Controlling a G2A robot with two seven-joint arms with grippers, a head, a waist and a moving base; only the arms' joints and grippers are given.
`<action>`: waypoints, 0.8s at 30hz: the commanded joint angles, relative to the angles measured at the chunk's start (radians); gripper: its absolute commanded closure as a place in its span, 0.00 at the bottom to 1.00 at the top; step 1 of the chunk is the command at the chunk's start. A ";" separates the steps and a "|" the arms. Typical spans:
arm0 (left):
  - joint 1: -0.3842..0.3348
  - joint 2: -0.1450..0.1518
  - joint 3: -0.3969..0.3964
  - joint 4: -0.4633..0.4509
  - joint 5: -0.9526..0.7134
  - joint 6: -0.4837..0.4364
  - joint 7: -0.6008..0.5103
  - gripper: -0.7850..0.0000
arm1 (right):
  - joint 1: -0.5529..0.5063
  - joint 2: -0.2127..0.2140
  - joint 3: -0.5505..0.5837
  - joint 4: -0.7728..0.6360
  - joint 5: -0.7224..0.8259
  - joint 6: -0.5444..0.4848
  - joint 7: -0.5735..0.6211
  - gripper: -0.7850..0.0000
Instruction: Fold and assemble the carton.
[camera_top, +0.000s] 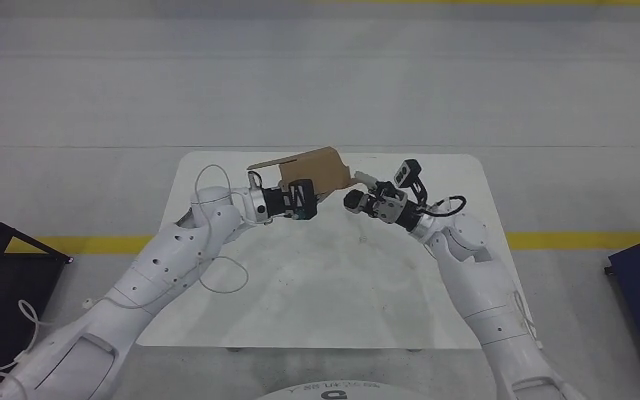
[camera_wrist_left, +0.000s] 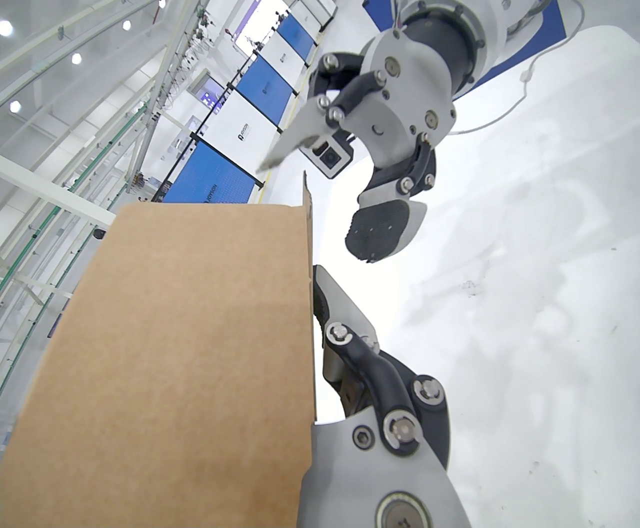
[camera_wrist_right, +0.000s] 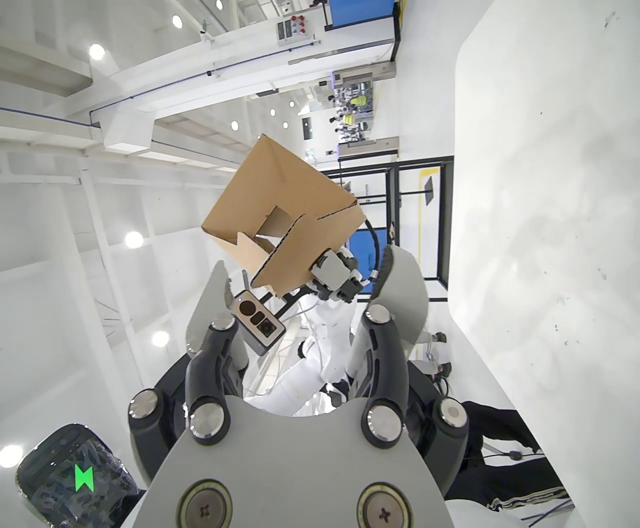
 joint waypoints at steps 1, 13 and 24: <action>0.002 -0.001 -0.002 -0.002 0.004 -0.003 -0.002 1.00 | 0.007 0.000 -0.008 0.006 -0.009 0.003 -0.005 0.71; 0.000 -0.010 -0.002 0.005 0.034 -0.010 -0.014 1.00 | 0.013 0.006 -0.019 0.015 -0.019 -0.003 -0.003 0.78; 0.001 -0.019 0.007 0.000 0.078 -0.013 -0.048 1.00 | 0.012 0.014 -0.024 0.015 -0.049 -0.002 -0.003 1.00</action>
